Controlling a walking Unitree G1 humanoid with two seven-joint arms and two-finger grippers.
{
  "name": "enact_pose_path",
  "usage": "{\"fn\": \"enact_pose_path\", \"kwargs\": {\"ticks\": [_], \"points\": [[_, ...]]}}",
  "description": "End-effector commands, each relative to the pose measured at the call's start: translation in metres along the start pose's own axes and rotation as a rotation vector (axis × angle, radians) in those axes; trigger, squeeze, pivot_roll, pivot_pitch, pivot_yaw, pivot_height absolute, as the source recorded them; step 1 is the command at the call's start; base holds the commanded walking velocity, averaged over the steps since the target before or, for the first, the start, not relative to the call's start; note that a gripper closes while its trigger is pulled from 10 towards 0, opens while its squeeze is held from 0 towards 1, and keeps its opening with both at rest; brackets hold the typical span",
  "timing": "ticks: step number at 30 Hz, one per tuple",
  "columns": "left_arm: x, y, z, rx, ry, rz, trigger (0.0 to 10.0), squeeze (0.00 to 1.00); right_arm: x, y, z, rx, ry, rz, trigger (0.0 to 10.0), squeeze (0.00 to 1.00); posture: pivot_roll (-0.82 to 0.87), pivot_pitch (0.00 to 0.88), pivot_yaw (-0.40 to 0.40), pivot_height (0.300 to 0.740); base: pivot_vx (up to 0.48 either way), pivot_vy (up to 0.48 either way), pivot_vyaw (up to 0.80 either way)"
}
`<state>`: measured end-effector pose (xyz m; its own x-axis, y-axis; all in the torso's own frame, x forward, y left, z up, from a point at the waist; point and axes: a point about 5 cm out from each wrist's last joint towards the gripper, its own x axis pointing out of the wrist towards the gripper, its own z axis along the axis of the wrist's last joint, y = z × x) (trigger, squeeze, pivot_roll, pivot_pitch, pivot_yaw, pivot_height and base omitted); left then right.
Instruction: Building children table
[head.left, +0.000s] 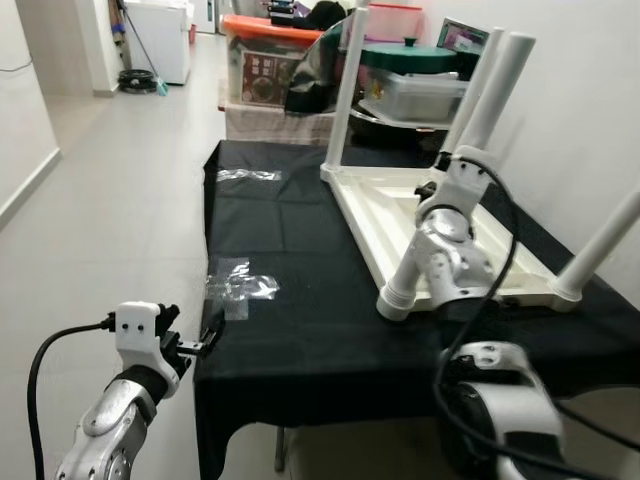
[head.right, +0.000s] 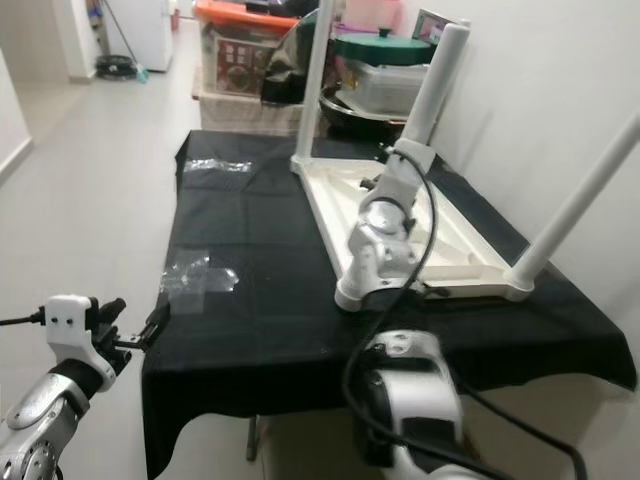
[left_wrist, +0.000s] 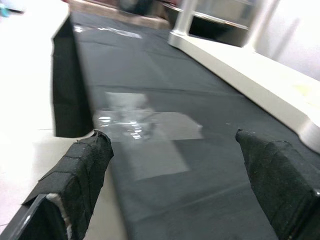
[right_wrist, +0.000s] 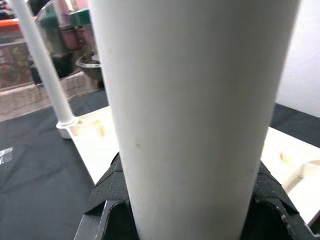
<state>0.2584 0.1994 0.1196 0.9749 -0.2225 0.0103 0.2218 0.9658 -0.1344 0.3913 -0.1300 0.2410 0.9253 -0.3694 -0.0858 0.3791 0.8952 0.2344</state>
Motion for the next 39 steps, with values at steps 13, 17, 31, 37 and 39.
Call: {"fn": "enact_pose_path", "kwargs": {"ticks": [13,17,31,37,39], "points": [[0.001,-0.002,-0.003,-0.003,0.011,-0.007,10.0,0.00,-0.010,0.019,-0.002,-0.008,0.080,0.226,10.0,0.00,0.04,0.000,-0.104,0.740,0.000,0.000,0.00],[0.001,-0.001,-0.002,-0.001,0.010,-0.006,10.0,0.00,-0.007,0.017,0.001,-0.044,0.057,0.325,10.0,0.00,0.04,0.000,-0.105,0.740,0.000,0.000,0.00],[0.003,-0.002,-0.001,0.004,0.010,-0.009,10.0,0.00,0.031,-0.042,-0.024,-0.144,0.121,0.236,0.0,0.00,0.04,0.000,-0.095,0.740,0.000,0.000,0.00],[0.002,-0.001,0.000,0.005,0.011,-0.009,10.0,0.00,0.024,-0.061,-0.032,-0.036,0.101,-0.196,0.0,0.00,0.04,0.000,-0.095,0.740,0.000,0.000,0.00],[0.002,-0.001,0.000,0.006,0.011,-0.009,10.0,0.00,0.017,-0.058,-0.034,-0.013,0.084,-0.257,0.0,0.00,0.04,0.000,-0.094,0.740,0.000,0.000,0.00]]}}
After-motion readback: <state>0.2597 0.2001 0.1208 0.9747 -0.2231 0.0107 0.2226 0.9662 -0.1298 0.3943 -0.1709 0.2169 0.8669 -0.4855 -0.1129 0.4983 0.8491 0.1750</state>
